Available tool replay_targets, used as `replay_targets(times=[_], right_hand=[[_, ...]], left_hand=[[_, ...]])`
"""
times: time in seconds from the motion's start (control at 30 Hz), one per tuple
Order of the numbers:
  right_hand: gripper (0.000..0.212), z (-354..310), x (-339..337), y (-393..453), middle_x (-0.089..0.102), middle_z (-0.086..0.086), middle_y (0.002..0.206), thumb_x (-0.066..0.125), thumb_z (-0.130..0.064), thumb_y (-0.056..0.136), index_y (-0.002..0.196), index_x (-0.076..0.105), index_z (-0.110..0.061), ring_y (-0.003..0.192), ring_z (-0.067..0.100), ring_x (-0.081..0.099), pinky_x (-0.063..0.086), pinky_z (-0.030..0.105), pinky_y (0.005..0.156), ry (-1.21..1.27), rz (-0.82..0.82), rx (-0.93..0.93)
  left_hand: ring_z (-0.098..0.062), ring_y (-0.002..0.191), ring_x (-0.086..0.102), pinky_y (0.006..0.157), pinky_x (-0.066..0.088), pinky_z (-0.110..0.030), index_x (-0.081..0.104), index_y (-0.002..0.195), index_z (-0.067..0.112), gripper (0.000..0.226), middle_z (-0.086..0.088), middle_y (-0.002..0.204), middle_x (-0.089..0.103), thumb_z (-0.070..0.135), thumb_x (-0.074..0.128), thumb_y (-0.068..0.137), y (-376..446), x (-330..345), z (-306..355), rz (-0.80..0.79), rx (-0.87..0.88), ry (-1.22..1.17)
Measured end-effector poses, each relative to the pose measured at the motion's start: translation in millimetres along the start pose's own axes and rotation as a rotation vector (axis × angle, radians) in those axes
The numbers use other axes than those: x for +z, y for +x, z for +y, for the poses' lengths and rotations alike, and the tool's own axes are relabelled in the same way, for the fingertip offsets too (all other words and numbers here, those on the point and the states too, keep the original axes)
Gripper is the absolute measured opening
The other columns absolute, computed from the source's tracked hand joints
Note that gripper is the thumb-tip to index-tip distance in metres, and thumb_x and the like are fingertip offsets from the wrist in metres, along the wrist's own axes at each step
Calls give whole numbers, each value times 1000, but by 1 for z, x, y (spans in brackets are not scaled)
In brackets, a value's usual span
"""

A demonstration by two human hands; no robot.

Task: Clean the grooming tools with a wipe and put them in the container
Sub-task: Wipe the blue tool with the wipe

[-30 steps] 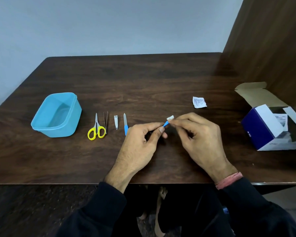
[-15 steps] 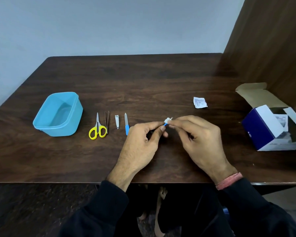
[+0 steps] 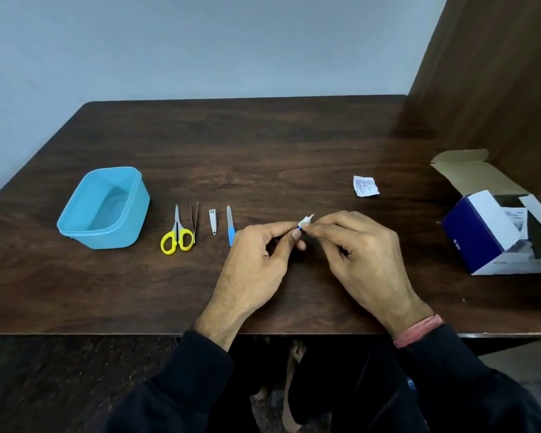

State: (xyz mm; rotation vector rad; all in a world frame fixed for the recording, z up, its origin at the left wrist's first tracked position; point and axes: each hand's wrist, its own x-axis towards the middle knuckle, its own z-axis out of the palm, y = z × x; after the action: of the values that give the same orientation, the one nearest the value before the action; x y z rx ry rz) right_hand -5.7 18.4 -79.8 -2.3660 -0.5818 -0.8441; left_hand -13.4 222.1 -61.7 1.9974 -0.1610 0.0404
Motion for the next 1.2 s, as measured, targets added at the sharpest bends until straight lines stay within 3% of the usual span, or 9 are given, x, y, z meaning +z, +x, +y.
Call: replay_targets(times=[0.07, 0.17, 0.3, 0.43, 0.57, 0.67, 0.73, 0.83, 1.2], right_hand=[[25, 0, 0, 0, 79, -11, 112, 75, -5, 101, 117, 86, -22, 94, 20, 75, 64, 46, 76, -8, 6, 11], [25, 0, -1, 0, 79, -11, 112, 74, -6, 102, 117, 86, -22, 95, 19, 75, 64, 46, 75, 2, -10, -13], [23, -1, -1, 1, 79, -8, 110, 76, -6, 102, 117, 86, -20, 94, 21, 76, 64, 46, 76, -16, 17, 15], [25, -1, 0, 1, 79, -8, 112, 76, -6, 101, 119, 86, -21, 97, 20, 78, 65, 45, 76, -6, 11, 7], [25, -3, -1, 1, 78, -7, 113, 76, -4, 101, 119, 86, -19, 95, 19, 79, 65, 44, 74, 17, 6, 6], [24, -4, -2, 2, 78, -8, 112, 76, -4, 102, 118, 87, -19, 91, 15, 78, 65, 42, 72, 11, 18, 25], [25, -4, -2, 2, 78, -8, 113, 77, -2, 101, 118, 87, -18, 91, 15, 78, 65, 42, 73, 8, 20, 31], [25, -4, -2, 1, 78, -7, 116, 72, -4, 103, 118, 86, -18, 100, 17, 79, 66, 43, 76, 19, -1, -6], [23, -2, -3, 1, 78, -9, 113, 75, -4, 103, 117, 87, -18, 92, 14, 78, 65, 41, 73, 76, -10, 17]], left_hand=[[-2, 69, 70, 64, 52, -22, 87, 104, 32, 25, 21, 88, 81, 26, 65, 114, 0, 0, 1, 5, -8, -1], [7, 78, 72, 74, 50, -12, 87, 100, 31, 26, 20, 89, 82, 25, 65, 114, -1, 0, 2, -7, -8, -2], [-9, 81, 75, 74, 57, -24, 87, 111, 33, 24, 20, 91, 82, 27, 65, 115, 0, 0, 1, 5, -13, -3], [6, 70, 68, 70, 47, -11, 86, 102, 32, 26, 23, 84, 79, 27, 64, 115, -1, -1, 0, -16, -25, -2], [-4, 84, 75, 76, 56, -22, 86, 106, 33, 25, 23, 89, 80, 28, 64, 115, 0, 0, 0, -19, -11, 5], [-5, 65, 66, 65, 55, -28, 86, 103, 33, 25, 19, 87, 80, 29, 64, 115, 1, 0, -2, -16, -18, 8], [2, 59, 58, 59, 46, -24, 86, 102, 32, 25, 20, 83, 79, 29, 64, 115, 1, 1, -2, -9, -15, 9], [9, 67, 66, 67, 44, -8, 87, 112, 30, 23, 20, 87, 80, 27, 64, 115, 0, 0, 0, -18, -13, -3], [12, 53, 57, 53, 40, -6, 87, 111, 26, 24, 21, 81, 76, 24, 64, 115, -1, -1, 2, -25, -12, -2]])
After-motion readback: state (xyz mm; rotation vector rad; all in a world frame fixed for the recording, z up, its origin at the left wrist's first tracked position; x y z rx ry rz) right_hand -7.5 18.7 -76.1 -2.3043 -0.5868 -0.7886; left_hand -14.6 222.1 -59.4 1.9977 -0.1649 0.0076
